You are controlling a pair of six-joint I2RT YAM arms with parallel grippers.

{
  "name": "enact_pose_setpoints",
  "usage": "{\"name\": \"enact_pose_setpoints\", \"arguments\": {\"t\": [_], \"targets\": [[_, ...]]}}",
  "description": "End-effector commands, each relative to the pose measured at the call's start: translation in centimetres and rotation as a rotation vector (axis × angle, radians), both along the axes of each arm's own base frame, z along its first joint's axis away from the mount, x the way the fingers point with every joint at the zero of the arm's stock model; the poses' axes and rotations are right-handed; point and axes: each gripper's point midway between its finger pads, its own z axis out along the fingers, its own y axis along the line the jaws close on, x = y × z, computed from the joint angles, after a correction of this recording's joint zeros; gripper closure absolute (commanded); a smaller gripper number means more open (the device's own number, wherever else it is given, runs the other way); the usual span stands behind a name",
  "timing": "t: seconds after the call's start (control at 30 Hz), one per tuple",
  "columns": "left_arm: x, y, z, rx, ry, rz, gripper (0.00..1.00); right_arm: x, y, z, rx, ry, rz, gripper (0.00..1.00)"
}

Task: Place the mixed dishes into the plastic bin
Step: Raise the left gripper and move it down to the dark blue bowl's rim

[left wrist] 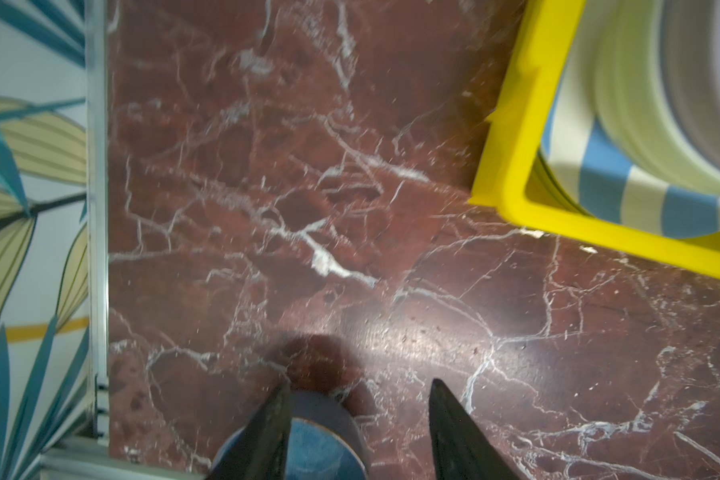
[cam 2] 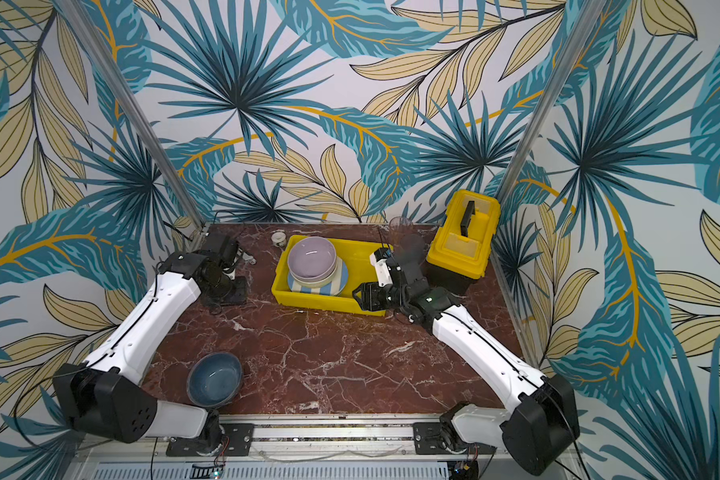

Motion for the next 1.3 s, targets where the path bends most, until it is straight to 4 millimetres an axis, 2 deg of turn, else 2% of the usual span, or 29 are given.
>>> {"name": "enact_pose_setpoints", "arguments": {"t": [0.0,0.2,0.4,0.77,1.1,1.27], "targets": [[-3.5,-0.2,-0.5,-0.056,0.072,0.060,0.47,0.1,0.5,-1.0,0.001,0.005,0.034,0.34],[-7.9,-2.4,-3.0,-0.205,0.217,0.151,0.51,0.6,1.5,-1.2,0.028,0.015,0.061,0.34],[-10.1,-2.6,-5.1,-0.137,0.264,0.204,0.52,1.0,2.1,-1.2,0.035,0.016,0.084,0.34],[-12.9,-2.0,-7.1,-0.096,0.277,0.284,0.55,1.3,2.7,-1.5,0.033,0.023,0.111,0.34],[-13.3,-3.6,-10.4,-0.156,0.259,0.315,0.63,1.3,2.8,-1.5,0.025,0.028,0.125,0.34],[-13.5,-3.4,-11.5,-0.120,0.268,0.302,0.67,1.1,2.5,-1.7,0.017,0.032,0.117,0.34]]}}
